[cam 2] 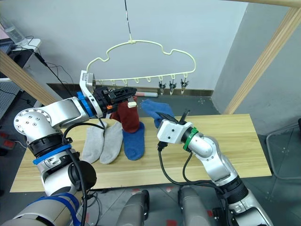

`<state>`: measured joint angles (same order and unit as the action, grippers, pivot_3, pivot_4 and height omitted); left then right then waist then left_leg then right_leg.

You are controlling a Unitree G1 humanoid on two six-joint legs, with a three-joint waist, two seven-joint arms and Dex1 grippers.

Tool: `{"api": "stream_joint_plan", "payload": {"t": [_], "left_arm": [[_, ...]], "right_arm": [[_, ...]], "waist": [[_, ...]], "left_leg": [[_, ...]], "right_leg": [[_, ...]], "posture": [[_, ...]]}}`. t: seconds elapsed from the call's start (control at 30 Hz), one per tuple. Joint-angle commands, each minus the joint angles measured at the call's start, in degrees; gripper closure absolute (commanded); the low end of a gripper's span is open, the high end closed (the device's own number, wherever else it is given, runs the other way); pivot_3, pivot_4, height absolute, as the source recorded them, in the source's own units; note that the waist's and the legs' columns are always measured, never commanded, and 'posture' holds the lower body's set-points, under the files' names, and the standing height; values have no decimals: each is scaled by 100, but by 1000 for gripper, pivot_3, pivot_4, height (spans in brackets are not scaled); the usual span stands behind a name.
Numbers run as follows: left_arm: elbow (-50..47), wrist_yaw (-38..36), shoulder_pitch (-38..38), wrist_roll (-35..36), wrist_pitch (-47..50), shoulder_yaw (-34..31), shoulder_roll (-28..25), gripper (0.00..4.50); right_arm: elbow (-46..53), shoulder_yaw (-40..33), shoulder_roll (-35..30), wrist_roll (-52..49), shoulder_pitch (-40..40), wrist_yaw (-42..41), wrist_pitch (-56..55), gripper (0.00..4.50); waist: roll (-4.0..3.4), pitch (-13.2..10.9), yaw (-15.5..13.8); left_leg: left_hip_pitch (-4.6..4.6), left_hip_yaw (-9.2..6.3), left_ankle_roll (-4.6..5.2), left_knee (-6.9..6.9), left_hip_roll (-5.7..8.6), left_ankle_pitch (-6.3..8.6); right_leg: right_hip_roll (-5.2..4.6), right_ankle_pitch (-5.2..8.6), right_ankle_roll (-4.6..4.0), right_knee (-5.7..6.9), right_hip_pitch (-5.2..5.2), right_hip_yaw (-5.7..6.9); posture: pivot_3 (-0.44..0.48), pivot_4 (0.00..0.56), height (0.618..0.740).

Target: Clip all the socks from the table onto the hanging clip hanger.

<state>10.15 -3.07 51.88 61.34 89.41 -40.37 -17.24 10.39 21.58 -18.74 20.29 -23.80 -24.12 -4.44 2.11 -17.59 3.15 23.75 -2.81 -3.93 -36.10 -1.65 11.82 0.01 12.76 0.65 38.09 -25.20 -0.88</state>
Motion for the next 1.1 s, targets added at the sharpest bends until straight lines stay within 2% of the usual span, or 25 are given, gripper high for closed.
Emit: {"api": "stream_joint_plan", "payload": {"t": [0.03, 0.4, 1.1], "left_arm": [[86, 145, -80, -110, 58, 10, 31, 4220], [11, 275, -121, -56, 31, -96, 60, 4220], [19, 235, -117, -39, -10, 20, 20, 4220]], "right_arm": [[225, -1, -7, 27, -67, 13, -369, 4460], [341, 52, -17, 2, 46, -114, -942, 4460], [197, 44, 559, 172, -197, 30, -604, 4460]], "waist": [[0, 0, 0], [0, 0, 0], [0, 0, -6]], "left_leg": [[0, 1, 0, 0, 0, 0], [-1, 0, 1, 0, -1, 0], [-1, -1, 1, 0, 0, 0]], "right_leg": [[0, 0, 0, 0, 1, -1], [0, 0, 0, 1, 1, 0], [-2, 0, 0, 1, 1, 1]], "posture": [[-38, 305, 740], [-27, 305, 740], [-32, 316, 740]]}}
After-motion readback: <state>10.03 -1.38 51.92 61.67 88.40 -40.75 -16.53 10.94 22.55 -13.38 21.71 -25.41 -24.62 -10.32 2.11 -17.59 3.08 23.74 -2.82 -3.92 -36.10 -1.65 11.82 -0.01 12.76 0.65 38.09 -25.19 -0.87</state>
